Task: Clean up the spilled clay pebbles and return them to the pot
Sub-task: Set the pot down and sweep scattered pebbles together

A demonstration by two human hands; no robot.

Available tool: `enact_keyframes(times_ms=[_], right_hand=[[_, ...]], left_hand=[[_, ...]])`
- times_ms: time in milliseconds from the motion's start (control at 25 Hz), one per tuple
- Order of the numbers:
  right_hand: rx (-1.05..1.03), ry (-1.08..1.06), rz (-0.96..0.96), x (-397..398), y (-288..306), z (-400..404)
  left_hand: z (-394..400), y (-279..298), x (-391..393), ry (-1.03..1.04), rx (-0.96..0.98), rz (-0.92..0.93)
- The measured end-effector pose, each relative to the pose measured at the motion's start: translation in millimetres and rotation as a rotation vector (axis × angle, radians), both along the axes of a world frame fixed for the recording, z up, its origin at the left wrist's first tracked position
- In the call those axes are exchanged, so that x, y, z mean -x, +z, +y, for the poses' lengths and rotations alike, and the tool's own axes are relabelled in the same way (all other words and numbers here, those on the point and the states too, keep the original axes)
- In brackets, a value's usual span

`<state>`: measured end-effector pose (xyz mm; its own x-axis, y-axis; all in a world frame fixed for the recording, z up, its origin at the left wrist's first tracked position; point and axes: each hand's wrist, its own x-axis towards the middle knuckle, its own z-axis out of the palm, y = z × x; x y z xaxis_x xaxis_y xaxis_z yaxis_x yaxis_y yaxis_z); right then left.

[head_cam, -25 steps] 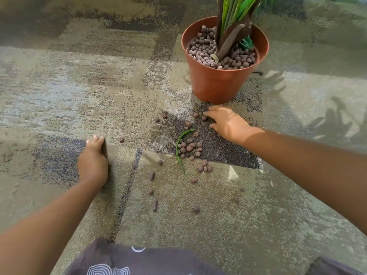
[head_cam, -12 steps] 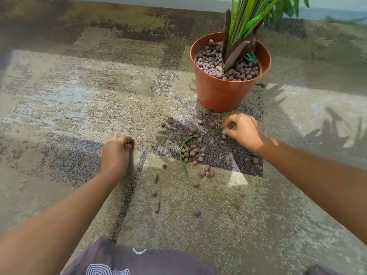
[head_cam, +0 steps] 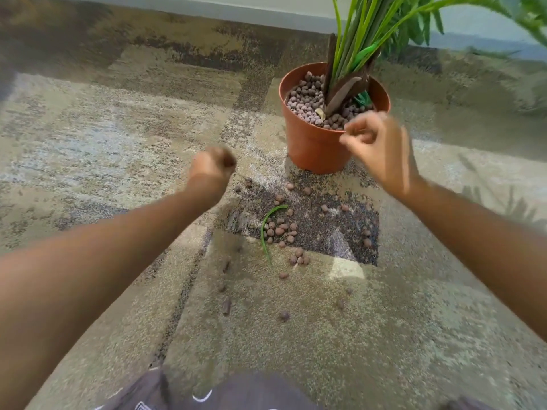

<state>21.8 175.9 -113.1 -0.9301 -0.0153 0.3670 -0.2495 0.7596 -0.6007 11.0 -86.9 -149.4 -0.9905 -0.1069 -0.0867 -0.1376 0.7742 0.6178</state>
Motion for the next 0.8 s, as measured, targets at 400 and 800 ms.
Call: enact_keyframes(times_ms=[400,800], right_hand=[[-0.076,-0.233,0.079,62.4,29.6,37.4],[-0.362,-0.27,-0.493,61.1,-83.9,94.3]], left_hand=[[121.5,81.7,74.6,-0.084,-0.222,0.201],[33.4,-51.7,40.3,0.175,-0.209,0.006]])
